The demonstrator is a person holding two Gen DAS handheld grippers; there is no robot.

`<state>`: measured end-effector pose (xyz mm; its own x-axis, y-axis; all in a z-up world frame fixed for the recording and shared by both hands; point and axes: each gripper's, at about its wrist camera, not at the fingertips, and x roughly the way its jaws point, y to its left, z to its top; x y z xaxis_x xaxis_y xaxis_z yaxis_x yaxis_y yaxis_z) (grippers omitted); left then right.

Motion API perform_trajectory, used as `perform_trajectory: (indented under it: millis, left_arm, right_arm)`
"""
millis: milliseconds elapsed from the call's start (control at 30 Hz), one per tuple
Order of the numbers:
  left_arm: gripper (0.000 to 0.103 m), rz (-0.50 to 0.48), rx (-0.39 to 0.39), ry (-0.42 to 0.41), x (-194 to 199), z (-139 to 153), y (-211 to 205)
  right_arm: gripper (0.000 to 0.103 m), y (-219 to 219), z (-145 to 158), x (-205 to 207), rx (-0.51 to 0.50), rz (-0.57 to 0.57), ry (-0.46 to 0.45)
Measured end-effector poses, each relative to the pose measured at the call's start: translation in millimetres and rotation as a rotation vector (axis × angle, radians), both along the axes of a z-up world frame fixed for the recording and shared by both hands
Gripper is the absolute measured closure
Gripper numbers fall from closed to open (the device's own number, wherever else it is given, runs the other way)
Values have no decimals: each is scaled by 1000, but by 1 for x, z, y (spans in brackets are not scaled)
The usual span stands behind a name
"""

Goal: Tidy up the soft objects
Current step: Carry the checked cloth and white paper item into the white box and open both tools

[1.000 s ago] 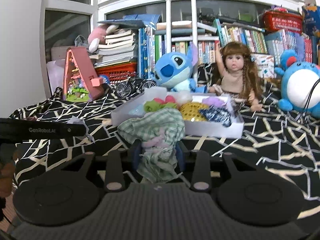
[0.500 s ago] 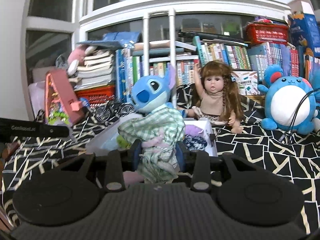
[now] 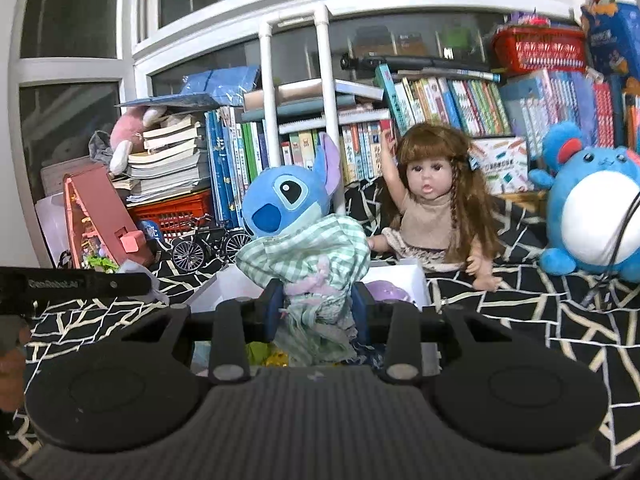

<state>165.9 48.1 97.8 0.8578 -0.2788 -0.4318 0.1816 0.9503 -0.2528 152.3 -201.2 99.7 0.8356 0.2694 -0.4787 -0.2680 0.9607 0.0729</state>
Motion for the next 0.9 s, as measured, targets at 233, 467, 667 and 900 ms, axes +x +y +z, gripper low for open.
perform_trajectory:
  millis: [233, 467, 667, 900]
  left_arm:
    - [73, -7, 72, 35, 43, -20, -23]
    - [73, 12, 42, 75, 74, -37, -28]
    - [73, -2, 30, 97, 87, -40, -26]
    - [73, -21, 66, 119, 96, -49, -32]
  right_arm:
    - [61, 7, -10, 48, 54, 11, 87]
    - [61, 14, -25, 95, 71, -10, 188]
    - [61, 16, -37, 124, 110, -31, 276]
    - [61, 26, -53, 141, 66, -79, 300]
